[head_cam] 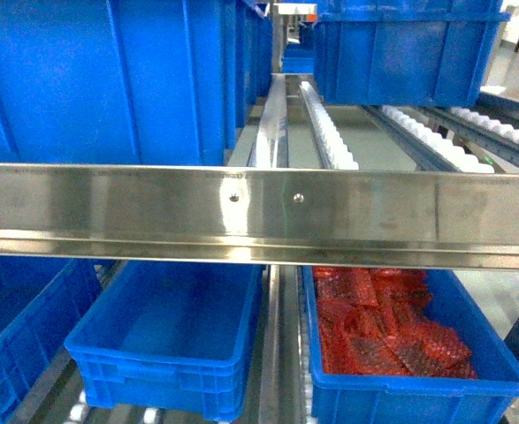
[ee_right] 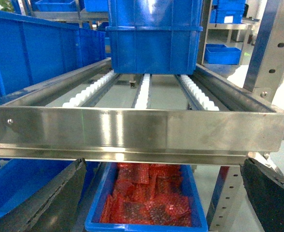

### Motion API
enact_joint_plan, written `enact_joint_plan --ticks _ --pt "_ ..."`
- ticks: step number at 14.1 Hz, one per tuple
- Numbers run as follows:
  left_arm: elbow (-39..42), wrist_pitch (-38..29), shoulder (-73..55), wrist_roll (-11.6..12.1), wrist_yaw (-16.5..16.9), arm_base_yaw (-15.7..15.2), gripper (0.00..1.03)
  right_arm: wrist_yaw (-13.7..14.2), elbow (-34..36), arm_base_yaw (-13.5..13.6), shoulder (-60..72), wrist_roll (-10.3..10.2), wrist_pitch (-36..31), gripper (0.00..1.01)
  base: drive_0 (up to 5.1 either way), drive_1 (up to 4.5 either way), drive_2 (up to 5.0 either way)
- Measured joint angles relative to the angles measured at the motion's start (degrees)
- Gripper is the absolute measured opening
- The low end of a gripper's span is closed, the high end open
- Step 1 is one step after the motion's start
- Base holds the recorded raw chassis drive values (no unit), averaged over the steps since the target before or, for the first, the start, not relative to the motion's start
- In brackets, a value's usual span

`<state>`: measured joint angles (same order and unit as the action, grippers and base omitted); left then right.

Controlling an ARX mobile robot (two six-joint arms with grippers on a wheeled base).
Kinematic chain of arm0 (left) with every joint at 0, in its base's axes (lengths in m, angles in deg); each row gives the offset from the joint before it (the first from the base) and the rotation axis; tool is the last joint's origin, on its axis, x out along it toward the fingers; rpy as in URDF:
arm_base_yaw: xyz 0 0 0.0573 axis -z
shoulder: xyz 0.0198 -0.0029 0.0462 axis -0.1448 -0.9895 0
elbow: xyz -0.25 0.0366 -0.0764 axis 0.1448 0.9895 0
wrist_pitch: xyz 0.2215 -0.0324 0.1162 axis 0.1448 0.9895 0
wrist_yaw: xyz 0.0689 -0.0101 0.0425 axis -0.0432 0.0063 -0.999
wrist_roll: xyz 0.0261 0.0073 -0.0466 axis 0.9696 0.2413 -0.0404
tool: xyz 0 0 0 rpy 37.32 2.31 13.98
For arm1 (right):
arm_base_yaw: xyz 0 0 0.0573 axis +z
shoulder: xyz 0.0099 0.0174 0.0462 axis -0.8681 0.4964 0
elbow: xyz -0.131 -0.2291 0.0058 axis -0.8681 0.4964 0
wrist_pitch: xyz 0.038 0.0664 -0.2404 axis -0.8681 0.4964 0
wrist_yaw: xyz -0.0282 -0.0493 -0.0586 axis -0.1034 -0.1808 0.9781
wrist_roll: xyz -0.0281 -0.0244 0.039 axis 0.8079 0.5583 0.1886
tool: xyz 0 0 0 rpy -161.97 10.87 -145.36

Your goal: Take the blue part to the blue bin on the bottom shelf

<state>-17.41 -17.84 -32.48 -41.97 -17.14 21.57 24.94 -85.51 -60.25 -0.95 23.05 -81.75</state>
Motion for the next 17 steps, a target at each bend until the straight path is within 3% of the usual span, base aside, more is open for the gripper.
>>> enact_joint_plan --ticks 17 --pt "0.0 0.13 -0.04 0.0 0.02 0.0 0.43 0.15 0.0 0.0 -0.02 0.02 0.17 0.98 0.0 0.0 0.0"
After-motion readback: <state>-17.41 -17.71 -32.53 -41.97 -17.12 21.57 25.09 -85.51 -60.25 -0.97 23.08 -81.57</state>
